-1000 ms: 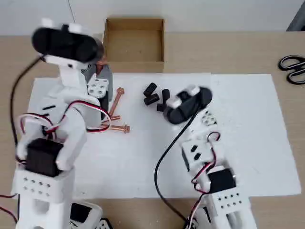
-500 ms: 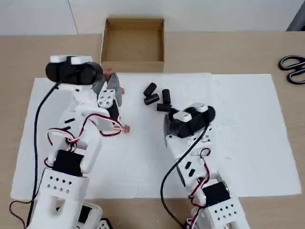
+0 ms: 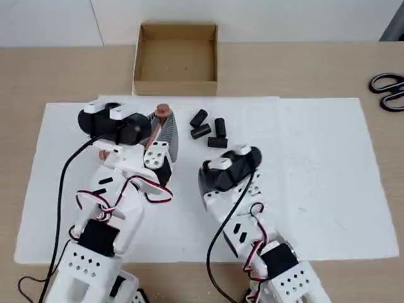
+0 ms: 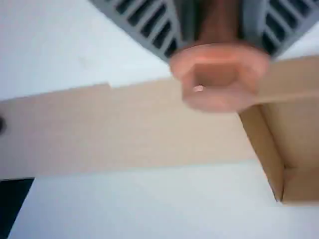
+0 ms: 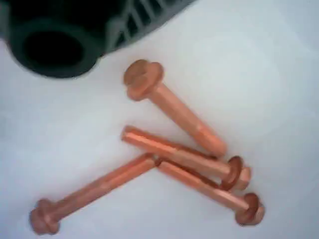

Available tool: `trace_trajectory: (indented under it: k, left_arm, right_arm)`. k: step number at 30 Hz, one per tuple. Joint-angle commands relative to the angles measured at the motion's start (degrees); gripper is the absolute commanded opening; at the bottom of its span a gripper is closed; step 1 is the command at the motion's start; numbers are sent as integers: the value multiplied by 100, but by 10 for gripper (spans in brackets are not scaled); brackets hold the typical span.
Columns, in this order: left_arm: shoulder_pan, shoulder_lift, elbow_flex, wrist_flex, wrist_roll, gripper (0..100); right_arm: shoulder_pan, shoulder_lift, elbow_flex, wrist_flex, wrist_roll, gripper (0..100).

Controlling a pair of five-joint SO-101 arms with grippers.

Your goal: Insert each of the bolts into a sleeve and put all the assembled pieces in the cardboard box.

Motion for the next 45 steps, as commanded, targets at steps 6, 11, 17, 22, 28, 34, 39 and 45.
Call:
trace_trajectory:
  k: [6, 11, 17, 22, 28, 34, 39, 45]
  left_arm:
    - [448, 114, 189, -738, 132, 5]
    - [747, 220, 251, -730, 202, 5]
    - [853, 185, 673, -738, 211, 5]
    - [818, 185, 708, -747, 738, 5]
    - [809, 185, 734, -1134, 923, 5]
    - [853, 185, 936, -1231, 932, 5]
    - [853, 185, 1279, -1556, 941, 5]
    - [862, 185, 1569, -1987, 941, 5]
  right_arm:
    - [-303, -101, -62, -13, -53, 9]
    - [-338, -101, -97, -13, -53, 9]
    - [-338, -101, -97, -13, -62, 3]
    - [-347, -101, -97, -13, -62, 3]
    - [-347, -101, -97, -13, -62, 3]
    - [-347, -101, -97, -13, -62, 3]
    - [-347, -101, -97, -13, -62, 3]
    - [-347, -101, -97, -13, -62, 3]
